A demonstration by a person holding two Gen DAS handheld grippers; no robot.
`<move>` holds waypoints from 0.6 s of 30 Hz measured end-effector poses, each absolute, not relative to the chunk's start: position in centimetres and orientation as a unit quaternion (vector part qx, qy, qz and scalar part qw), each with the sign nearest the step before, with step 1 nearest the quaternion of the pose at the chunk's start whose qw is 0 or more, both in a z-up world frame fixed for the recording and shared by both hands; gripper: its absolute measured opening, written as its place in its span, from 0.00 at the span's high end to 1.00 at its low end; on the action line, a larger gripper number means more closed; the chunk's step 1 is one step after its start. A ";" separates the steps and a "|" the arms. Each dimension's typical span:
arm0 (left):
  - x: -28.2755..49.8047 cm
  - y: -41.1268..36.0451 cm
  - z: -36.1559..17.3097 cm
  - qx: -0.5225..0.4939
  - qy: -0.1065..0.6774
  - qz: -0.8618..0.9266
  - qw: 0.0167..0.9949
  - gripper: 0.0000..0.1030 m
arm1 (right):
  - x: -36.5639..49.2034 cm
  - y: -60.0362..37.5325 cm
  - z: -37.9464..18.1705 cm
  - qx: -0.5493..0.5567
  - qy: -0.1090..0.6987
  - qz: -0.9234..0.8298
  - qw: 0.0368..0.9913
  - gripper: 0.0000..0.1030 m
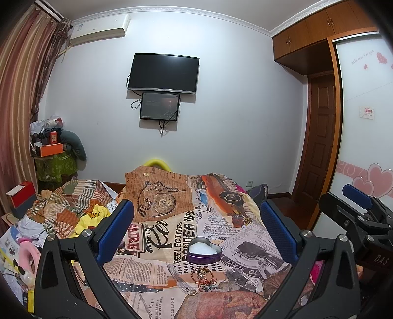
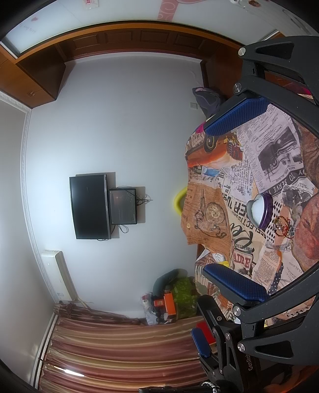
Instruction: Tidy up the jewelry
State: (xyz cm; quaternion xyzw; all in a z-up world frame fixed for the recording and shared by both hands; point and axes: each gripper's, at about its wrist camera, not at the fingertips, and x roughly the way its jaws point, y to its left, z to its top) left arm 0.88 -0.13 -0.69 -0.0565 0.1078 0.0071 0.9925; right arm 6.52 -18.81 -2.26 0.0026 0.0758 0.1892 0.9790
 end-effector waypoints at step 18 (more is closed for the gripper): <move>1.8 -0.2 -1.6 -0.055 0.123 0.009 0.991 0.00 | 7.1 -18.9 -2.6 0.006 0.088 0.188 0.978 0.00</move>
